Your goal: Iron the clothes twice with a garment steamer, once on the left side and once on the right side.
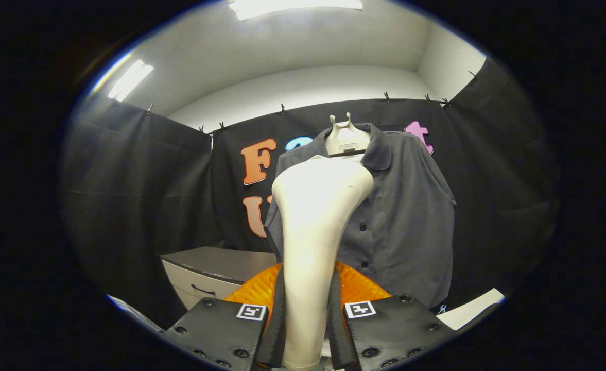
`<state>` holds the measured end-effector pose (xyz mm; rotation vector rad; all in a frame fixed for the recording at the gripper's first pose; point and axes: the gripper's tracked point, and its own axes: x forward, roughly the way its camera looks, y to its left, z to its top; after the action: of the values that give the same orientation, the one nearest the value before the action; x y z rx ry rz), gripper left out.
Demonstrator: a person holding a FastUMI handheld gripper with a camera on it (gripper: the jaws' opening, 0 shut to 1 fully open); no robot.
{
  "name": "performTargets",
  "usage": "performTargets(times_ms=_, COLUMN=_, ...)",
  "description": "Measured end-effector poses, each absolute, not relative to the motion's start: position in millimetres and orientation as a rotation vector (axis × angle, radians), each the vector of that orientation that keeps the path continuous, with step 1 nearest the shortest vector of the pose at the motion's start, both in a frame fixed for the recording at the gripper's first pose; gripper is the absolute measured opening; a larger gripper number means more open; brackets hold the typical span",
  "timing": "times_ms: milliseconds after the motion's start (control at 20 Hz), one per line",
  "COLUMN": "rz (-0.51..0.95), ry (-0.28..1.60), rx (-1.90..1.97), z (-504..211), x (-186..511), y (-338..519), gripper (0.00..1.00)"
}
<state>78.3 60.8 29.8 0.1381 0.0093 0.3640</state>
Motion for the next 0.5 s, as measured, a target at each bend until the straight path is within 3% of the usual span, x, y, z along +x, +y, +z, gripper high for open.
performTargets(times_ms=500, rz=0.404, ry=0.033, rx=0.119, z=6, x=122, y=55, gripper=0.42)
